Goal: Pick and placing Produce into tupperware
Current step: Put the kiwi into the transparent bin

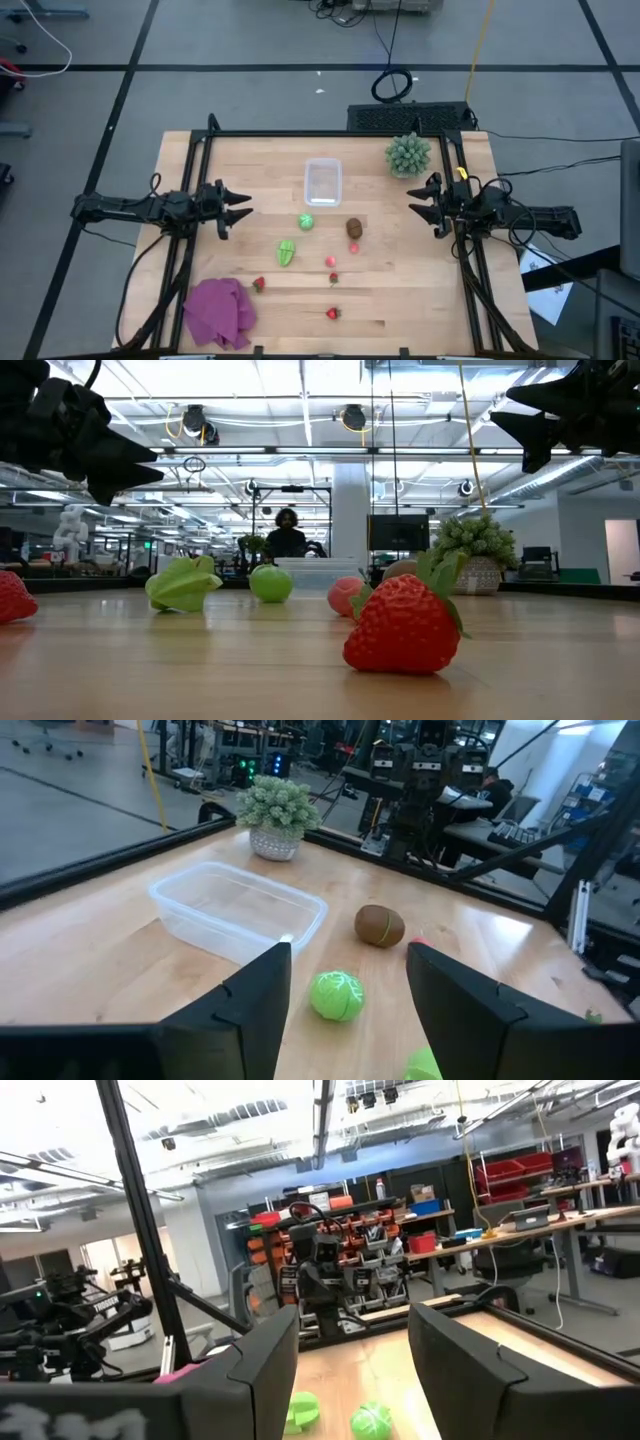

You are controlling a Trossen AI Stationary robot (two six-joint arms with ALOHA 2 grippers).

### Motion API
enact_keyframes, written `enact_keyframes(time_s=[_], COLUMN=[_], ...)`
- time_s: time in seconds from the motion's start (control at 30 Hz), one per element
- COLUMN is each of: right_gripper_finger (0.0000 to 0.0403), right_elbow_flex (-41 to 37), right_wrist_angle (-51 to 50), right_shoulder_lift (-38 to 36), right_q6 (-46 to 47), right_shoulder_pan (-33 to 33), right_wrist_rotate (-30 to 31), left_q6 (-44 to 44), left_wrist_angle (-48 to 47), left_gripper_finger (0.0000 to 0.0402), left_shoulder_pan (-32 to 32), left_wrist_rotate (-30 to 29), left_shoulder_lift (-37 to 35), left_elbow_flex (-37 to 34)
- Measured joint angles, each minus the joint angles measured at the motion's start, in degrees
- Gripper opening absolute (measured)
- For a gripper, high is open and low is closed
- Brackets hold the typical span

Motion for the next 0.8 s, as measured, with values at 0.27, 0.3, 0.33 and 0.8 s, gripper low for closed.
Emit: enact_keyframes(time_s=[0.27, 0.3, 0.33, 0.8], right_gripper_finger=[0.0180, 0.0180, 0.0180, 0.0180], right_elbow_flex=[3.1, 4.6, 6.6, 53.0], right_wrist_angle=[10.2, 8.7, 8.4, -10.9], right_shoulder_lift=[4.0, 5.9, 8.0, 50.5], right_q6=[-12.5, -14.2, -15.7, -35.8], right_shoulder_pan=[0.0, 0.0, 0.0, 1.1], right_wrist_rotate=[0.0, 0.1, 0.2, 10.3], left_q6=[-0.1, -0.1, -0.1, 8.5], left_wrist_angle=[5.3, 5.4, 5.2, -24.6], left_gripper_finger=[0.0205, 0.0205, 0.0205, 0.0205], left_shoulder_pan=[0.0, 0.0, 0.0, -1.4], left_wrist_rotate=[0.0, 0.0, 0.0, 1.1], left_shoulder_lift=[0.1, 0.1, 0.1, 9.2], left_elbow_flex=[0.0, 0.2, 0.6, 38.2])
